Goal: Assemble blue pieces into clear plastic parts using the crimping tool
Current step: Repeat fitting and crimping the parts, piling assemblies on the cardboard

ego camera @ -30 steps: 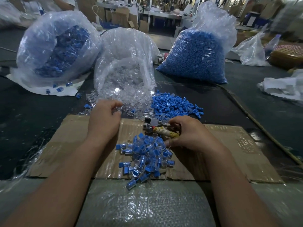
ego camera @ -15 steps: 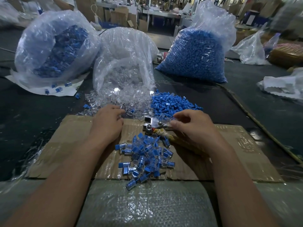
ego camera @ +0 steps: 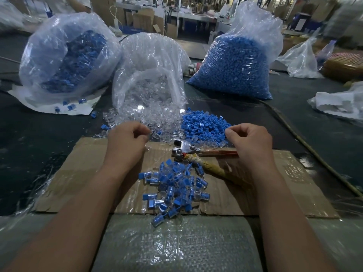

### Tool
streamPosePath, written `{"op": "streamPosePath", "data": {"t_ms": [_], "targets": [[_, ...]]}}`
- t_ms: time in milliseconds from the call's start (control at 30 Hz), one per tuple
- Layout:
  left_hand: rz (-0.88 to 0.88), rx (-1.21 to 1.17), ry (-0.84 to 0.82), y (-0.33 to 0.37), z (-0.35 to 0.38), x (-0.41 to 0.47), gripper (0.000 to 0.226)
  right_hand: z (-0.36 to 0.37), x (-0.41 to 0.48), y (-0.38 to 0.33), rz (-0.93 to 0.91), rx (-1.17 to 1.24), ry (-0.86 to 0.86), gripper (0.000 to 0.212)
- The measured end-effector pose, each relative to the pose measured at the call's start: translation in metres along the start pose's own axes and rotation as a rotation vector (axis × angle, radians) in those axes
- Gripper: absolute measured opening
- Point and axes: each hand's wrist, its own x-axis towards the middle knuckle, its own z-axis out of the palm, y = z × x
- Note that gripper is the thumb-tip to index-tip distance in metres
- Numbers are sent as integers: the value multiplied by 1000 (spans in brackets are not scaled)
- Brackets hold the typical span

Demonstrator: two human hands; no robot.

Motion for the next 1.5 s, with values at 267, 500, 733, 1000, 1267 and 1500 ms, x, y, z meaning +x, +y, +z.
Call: {"op": "streamPosePath", "data": {"t_ms": [267,500,733,1000,1267,1500], "targets": [[-36,-65,23,-1,-10,4,23,0,0,0,15,-2,-12,13],[71,383,-262,-2,-1,2,13,0,1,2,34,-8,-14,13],[130,111,-75,1,-2,-4,5,1,7,11,80,-22,45,18],[128,-108,-119,14,2,-14,15,12,27,26,54,-175,-31,25],[71,-218,-130,13,2,-12,18,27,31,29,20,-300,-142,27],[14,-326,-174,17,0,-13,14,28,33,29,70,-264,-65,20]]}}
